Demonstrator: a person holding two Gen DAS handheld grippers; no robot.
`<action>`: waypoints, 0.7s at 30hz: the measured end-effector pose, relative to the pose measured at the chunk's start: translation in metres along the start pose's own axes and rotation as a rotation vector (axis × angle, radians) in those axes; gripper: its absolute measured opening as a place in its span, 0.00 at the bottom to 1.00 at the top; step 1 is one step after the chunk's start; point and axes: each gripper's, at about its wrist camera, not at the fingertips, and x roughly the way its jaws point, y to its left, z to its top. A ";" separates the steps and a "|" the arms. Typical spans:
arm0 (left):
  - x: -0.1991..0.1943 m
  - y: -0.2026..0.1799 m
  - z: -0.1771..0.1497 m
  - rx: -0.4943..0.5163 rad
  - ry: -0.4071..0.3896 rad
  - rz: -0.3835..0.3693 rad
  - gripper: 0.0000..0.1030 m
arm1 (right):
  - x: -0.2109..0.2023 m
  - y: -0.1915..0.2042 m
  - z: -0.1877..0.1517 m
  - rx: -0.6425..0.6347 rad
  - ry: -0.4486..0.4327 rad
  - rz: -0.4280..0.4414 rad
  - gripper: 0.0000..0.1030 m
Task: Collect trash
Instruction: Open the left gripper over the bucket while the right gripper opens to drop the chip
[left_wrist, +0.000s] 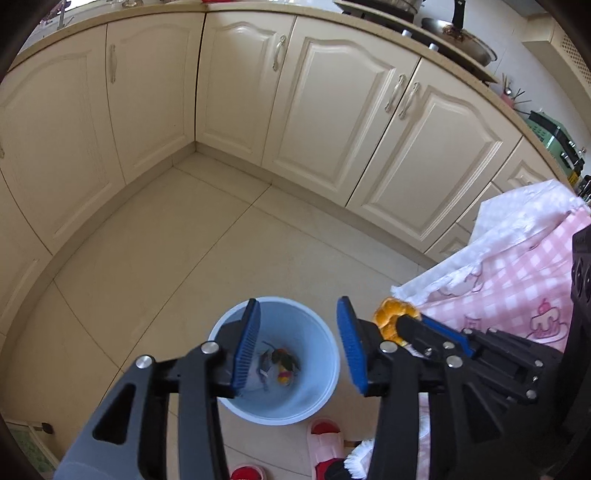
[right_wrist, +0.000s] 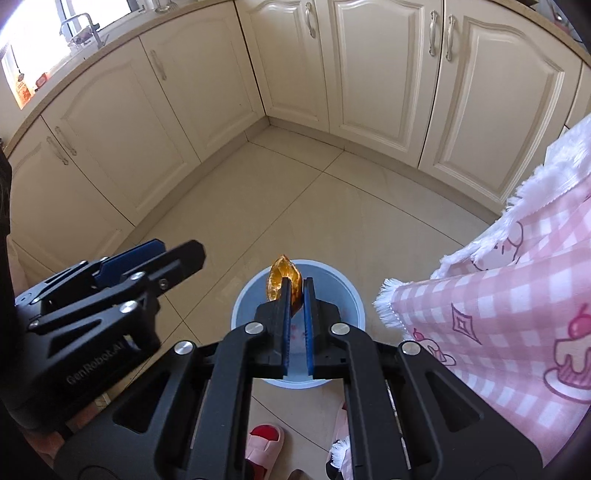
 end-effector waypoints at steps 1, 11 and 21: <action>0.001 0.003 -0.003 -0.005 0.005 0.007 0.44 | 0.001 0.000 0.000 0.002 0.004 0.002 0.07; -0.014 0.031 -0.008 -0.081 -0.012 0.059 0.53 | 0.008 0.011 0.001 0.013 0.004 0.030 0.07; -0.033 0.039 -0.003 -0.102 -0.039 0.067 0.54 | 0.003 0.021 0.008 0.018 -0.029 0.042 0.07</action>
